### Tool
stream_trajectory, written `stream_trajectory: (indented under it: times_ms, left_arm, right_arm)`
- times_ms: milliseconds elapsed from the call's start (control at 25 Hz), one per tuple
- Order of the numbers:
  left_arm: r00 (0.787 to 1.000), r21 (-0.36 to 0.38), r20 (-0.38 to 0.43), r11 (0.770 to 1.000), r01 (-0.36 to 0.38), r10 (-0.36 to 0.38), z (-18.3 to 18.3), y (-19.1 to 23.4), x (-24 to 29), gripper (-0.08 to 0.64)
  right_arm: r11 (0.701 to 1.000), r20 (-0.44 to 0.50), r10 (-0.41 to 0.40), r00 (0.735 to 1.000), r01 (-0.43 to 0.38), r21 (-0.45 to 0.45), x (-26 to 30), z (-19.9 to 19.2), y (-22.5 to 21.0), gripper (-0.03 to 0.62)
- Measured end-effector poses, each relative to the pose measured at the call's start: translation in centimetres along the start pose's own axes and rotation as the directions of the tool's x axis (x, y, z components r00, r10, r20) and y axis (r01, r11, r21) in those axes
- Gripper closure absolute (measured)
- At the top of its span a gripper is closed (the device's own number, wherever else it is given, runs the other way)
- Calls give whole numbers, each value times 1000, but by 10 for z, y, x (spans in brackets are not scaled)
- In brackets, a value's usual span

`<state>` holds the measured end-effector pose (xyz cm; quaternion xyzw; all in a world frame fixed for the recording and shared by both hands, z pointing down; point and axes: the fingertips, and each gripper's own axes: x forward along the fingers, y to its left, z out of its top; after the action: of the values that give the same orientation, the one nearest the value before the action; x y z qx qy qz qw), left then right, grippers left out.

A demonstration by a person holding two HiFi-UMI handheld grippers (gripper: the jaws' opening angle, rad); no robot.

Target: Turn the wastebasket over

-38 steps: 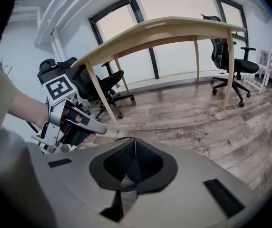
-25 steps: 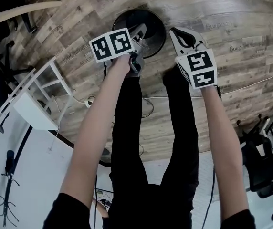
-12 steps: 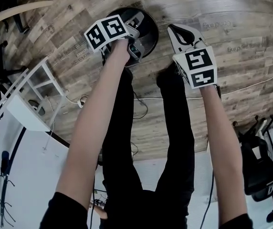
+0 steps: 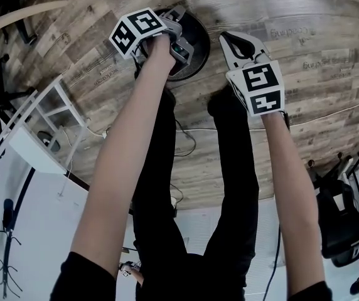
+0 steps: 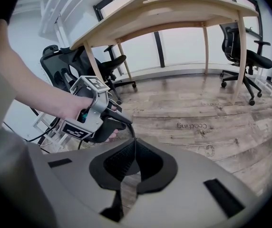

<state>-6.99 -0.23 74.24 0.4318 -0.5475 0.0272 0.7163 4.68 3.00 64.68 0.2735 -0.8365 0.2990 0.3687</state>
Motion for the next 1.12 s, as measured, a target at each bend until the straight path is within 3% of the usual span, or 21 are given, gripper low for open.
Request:
stream_trajectory:
  times_ms: [320,600,840,1120]
  left_arm:
    - [1000,-99,14,995,-6,8,2,3,14,420]
    - [1000,-132,-8,991,-22,21,1,4,15,419]
    - [996,-190,-42,979,-79,73,-3,7,21,417]
    - [998,-274,-11,960,-60,59,-9,8,15,446]
  right_arm:
    - [1000,-1,-10,1000,10,18,0,0,-4,558]
    - [1000,0,-14,1000,14,23,2,2,-6,558]
    - [1000,3,-21,1000,21,19,4,4,-6,558]
    - [999,2,-24,1000,24,35,2,5,-5,558]
